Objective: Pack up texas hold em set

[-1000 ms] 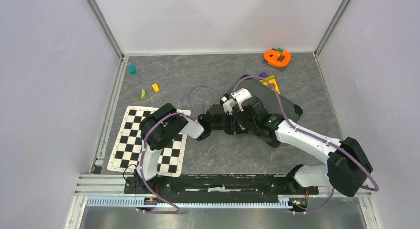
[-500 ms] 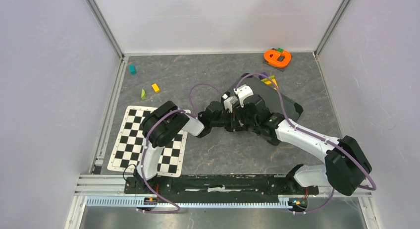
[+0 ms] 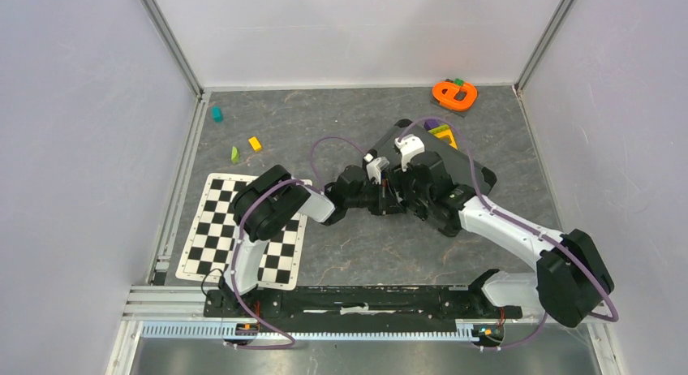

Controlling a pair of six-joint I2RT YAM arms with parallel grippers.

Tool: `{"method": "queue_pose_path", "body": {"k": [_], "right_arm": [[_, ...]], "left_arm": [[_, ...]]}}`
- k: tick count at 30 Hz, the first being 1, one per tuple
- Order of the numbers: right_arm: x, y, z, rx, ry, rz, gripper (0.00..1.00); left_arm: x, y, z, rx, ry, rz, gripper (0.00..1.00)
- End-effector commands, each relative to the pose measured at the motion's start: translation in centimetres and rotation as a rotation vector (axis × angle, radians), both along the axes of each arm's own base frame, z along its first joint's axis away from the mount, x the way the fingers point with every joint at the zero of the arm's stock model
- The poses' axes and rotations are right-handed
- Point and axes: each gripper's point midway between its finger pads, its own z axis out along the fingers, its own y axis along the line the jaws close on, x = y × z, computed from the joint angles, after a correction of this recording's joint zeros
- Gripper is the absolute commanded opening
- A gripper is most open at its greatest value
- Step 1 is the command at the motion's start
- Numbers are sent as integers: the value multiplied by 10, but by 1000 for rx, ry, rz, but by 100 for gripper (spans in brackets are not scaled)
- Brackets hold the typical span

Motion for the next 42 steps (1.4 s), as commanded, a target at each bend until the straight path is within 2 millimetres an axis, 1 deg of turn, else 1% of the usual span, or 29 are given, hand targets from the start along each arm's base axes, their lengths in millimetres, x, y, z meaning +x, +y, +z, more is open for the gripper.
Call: {"method": "queue_pose_path", "body": {"k": [1, 7, 9, 12, 16, 20, 22, 24, 26, 28, 30, 31, 32, 33, 34, 36, 37, 40, 42], "right_arm": [[-73, -29, -63, -59, 394, -12, 0], [-65, -36, -36, -28, 351, -44, 0], [-58, -44, -24, -45, 311, -80, 0], [-50, -57, -12, -86, 270, -135, 0], [-42, -64, 5, -99, 216, -168, 0], [-32, -61, 34, -76, 154, -161, 0], [-26, -65, 49, -95, 119, -182, 1], [-17, -74, 65, -118, 73, -231, 4], [-8, -84, 81, -125, 31, -294, 9], [3, -101, 94, -143, -28, -403, 18], [14, -120, 94, -172, -66, -517, 24], [19, -129, 92, -173, -70, -562, 29], [26, -136, 87, -166, -61, -586, 43], [32, -139, 82, -151, -43, -595, 60], [39, -145, 75, -131, -11, -613, 70], [54, -155, 72, -79, 28, -650, 97], [63, -159, 70, -40, 50, -653, 98], [86, -158, 74, 120, 93, -595, 98], [99, -159, 74, 150, 93, -559, 98]], "left_arm": [[43, 114, -137, 517, 80, 457, 2], [44, 121, -138, 618, 17, 488, 2], [43, 122, -138, 627, 23, 490, 2], [44, 123, -138, 647, 29, 485, 2], [44, 125, -138, 660, 22, 490, 2], [43, 120, -136, 643, 27, 473, 2], [42, 116, -133, 624, 33, 462, 2], [42, 112, -131, 612, 44, 451, 2], [40, 109, -130, 605, 55, 440, 2], [39, 107, -128, 592, 68, 436, 2], [37, 104, -121, 576, 64, 434, 2], [36, 103, -117, 570, 58, 431, 2], [36, 101, -113, 562, 49, 430, 2], [36, 101, -109, 561, 44, 428, 2], [36, 99, -105, 556, 40, 427, 2], [34, 95, -99, 547, 38, 416, 2], [32, 92, -96, 542, 35, 410, 2], [27, 84, -89, 538, 21, 399, 2], [25, 80, -86, 531, 23, 390, 2]]}}
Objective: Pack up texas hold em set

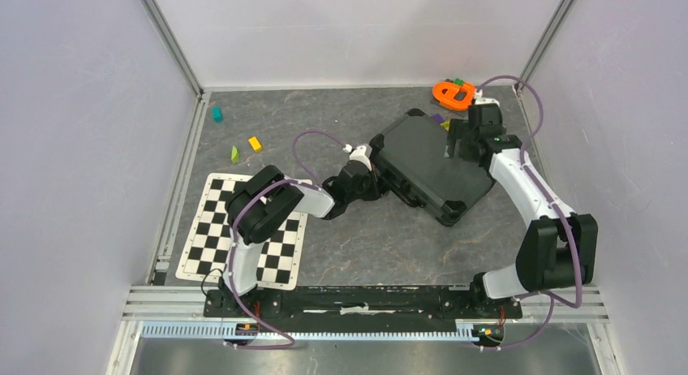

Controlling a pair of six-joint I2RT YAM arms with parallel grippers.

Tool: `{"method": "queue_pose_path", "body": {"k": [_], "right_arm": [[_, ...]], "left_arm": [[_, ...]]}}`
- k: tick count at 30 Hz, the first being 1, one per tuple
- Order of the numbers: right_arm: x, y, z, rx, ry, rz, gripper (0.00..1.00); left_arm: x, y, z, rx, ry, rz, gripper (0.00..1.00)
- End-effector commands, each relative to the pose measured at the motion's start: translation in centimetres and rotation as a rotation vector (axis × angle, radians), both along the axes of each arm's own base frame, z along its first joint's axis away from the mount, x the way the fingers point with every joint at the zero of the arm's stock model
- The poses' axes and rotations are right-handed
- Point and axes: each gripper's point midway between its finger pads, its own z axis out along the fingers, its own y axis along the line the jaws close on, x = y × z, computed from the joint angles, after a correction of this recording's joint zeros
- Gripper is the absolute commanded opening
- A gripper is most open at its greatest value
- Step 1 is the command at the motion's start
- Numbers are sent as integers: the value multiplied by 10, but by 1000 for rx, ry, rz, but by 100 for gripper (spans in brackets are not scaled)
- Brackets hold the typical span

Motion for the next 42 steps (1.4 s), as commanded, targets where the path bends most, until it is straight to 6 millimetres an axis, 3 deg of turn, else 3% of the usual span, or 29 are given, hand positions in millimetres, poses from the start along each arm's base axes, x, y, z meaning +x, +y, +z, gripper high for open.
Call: {"method": "queue_pose_path", "body": {"k": [1, 4, 8, 13, 17, 22, 28, 37, 42], "right_arm": [[43, 18, 35, 180, -116, 101, 98], [56, 21, 18, 243, -72, 164, 98], [62, 39, -17, 374, -16, 236, 98], [57, 49, -47, 433, 26, 245, 98], [48, 49, -62, 439, 54, 241, 98], [35, 62, -77, 507, 75, 271, 98], [24, 66, -91, 522, 88, 257, 98], [15, 74, -106, 559, 115, 262, 98], [13, 76, -108, 562, 115, 266, 98]], "left_arm": [[-50, 42, -75, 282, 180, -39, 2], [-55, 45, -74, 282, 192, -39, 2], [-66, 82, -70, 337, 188, 23, 2], [-72, 116, -35, 403, 141, 43, 2], [-73, 78, 2, 351, 65, -117, 2], [-65, 35, 8, 371, 22, -221, 2], [-49, 27, 17, 372, -36, -192, 2], [-44, 7, 78, 243, -203, -255, 2], [-45, -8, 81, 235, -233, -339, 6]]}}
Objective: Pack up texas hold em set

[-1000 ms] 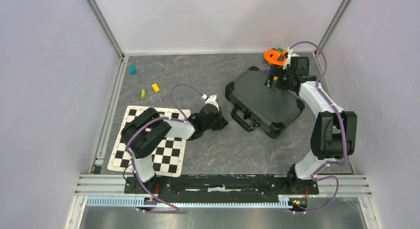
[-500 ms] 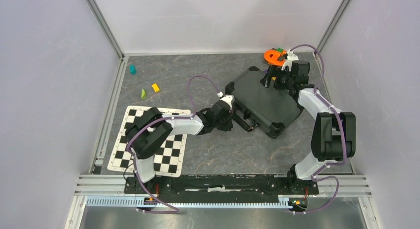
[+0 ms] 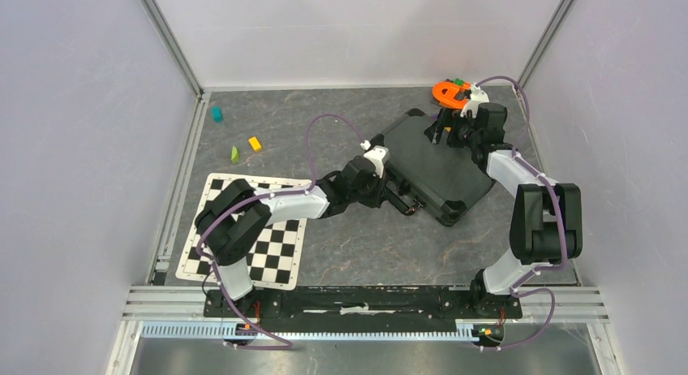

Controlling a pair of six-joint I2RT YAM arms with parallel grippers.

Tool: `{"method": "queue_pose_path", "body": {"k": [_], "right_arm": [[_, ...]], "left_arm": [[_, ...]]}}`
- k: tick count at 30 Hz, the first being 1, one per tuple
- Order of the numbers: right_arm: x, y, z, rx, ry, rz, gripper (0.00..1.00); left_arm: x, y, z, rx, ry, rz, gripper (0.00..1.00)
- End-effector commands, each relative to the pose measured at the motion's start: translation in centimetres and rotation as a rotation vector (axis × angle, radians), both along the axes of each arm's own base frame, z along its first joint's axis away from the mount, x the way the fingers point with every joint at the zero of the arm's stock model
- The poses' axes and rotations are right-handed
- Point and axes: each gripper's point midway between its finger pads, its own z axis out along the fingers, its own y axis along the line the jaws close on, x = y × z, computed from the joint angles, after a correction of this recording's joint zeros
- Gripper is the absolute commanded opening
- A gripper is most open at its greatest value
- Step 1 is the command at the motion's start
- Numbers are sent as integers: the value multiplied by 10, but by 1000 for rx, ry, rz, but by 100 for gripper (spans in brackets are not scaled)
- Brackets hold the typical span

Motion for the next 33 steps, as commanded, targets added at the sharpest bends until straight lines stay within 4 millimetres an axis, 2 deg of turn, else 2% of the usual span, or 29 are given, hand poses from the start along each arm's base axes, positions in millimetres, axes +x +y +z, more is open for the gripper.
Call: {"method": "queue_pose_path", "body": {"k": [1, 9, 12, 19, 22, 28, 33], "right_arm": [[-73, 16, -91, 55, 405, 18, 98], [-75, 16, -94, 53, 410, 19, 98], [-78, 17, -98, 54, 419, 19, 98], [-83, 20, -102, 54, 423, 27, 98], [-85, 21, -104, 53, 431, 29, 98], [-90, 21, -105, 53, 432, 27, 98], [-97, 21, -110, 47, 446, 21, 98]], "left_arm": [[9, -24, 29, -39, -107, -117, 6], [20, -42, 8, -24, -130, -164, 4], [27, -45, -8, 12, -121, -150, 2], [24, -52, -35, 28, -90, -170, 2], [24, -55, -41, 30, -80, -177, 2], [33, -43, -62, 127, -56, -110, 2], [45, -17, -73, 276, -73, -23, 2]]}}
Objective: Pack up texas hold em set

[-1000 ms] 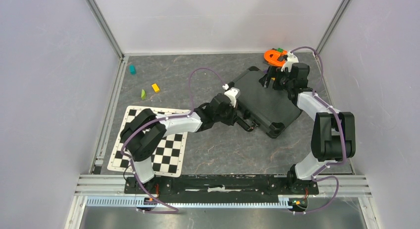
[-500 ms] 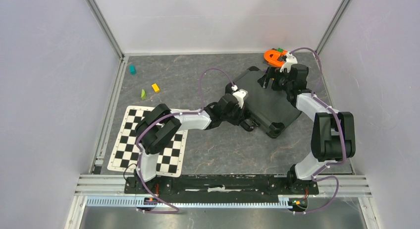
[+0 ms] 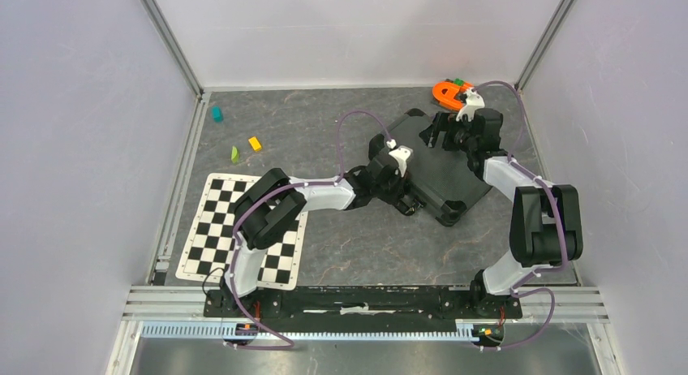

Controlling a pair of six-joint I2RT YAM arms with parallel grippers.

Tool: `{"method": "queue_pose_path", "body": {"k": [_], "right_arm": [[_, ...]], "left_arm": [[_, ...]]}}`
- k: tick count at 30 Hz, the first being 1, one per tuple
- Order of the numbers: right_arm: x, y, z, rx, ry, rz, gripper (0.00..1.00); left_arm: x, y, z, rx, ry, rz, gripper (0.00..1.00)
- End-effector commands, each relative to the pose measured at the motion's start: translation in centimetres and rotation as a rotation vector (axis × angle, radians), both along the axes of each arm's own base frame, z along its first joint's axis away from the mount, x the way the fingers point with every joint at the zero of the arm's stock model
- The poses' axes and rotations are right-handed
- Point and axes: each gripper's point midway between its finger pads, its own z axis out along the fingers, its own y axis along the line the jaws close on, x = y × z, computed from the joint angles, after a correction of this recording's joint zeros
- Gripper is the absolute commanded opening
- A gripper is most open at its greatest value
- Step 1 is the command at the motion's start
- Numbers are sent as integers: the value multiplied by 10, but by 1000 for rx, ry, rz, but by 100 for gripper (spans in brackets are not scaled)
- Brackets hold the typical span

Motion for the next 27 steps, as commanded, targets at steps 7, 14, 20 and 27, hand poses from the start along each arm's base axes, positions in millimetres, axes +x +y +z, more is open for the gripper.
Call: {"method": "queue_pose_path", "body": {"k": [7, 14, 20, 27], "right_arm": [[-94, 8, -104, 20, 494, -9, 98], [-97, 8, -106, 9, 500, -8, 98], [-102, 10, -110, 12, 508, -5, 98], [-119, 28, -116, 101, 525, 54, 98]], "left_arm": [[26, 44, -42, 366, -90, 39, 2], [32, 41, -41, 449, -170, -46, 2], [30, 36, -62, 432, -162, -57, 2], [20, 31, -70, 290, -197, -42, 2]]}}
